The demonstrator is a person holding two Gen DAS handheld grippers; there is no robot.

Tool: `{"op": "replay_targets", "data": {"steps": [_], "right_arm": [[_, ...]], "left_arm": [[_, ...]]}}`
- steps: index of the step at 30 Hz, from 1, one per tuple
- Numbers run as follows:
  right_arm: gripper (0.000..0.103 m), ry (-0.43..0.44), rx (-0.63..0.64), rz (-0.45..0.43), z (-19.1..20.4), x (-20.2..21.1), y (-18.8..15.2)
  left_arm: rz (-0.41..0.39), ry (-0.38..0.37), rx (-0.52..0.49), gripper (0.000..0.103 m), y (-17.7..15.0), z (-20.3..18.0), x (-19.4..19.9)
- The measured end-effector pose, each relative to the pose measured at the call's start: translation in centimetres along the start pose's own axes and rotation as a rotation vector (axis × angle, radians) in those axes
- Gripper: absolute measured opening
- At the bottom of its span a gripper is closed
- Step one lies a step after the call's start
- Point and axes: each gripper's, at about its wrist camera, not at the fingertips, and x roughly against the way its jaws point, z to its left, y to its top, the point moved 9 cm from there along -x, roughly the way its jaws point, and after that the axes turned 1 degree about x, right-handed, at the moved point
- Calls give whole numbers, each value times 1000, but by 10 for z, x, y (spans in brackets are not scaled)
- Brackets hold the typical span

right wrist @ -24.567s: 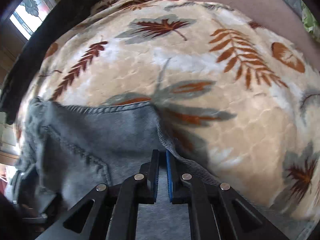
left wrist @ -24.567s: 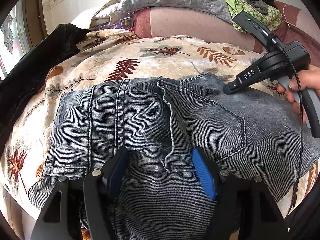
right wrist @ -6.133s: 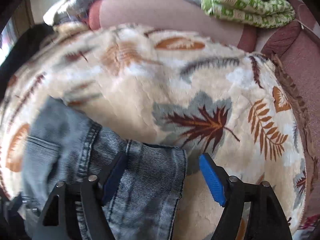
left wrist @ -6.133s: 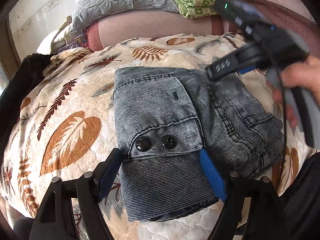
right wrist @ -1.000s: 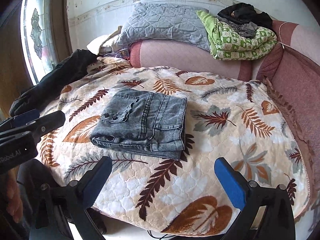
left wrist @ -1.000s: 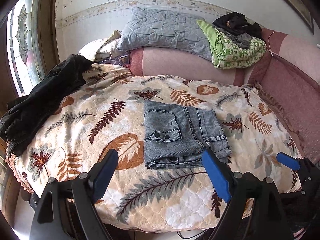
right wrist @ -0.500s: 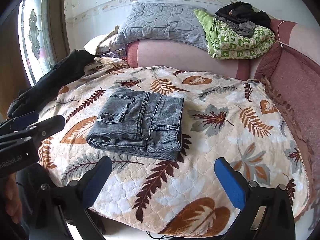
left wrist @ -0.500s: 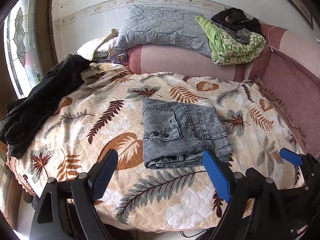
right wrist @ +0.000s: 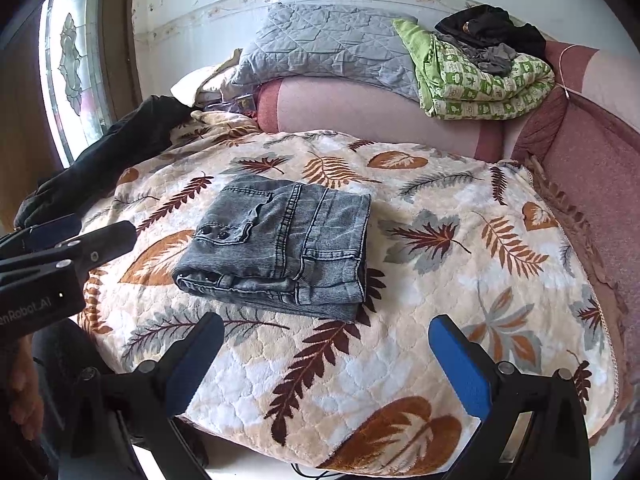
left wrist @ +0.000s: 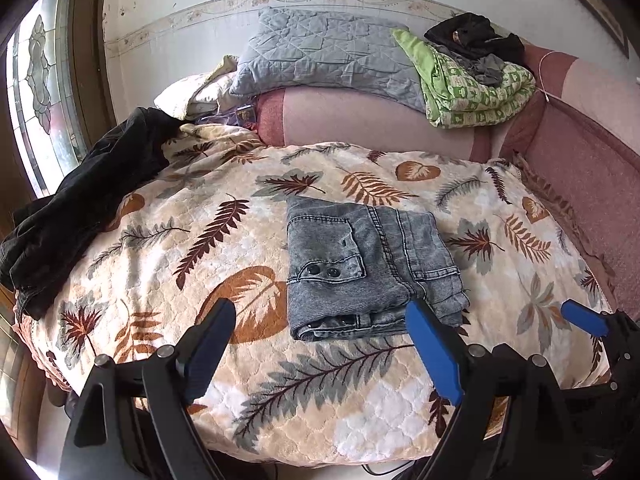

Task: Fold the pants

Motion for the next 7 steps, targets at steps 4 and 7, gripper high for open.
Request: {"op": "replay_targets", "data": {"steps": [4, 7], "right_arm": [[103, -1, 2, 0, 0, 0, 0], [103, -2, 1, 1, -1, -1, 0]], "left_arm": [[36, -44, 30, 98, -2, -1, -8], [42, -50, 25, 98, -2, -3, -12]]}}
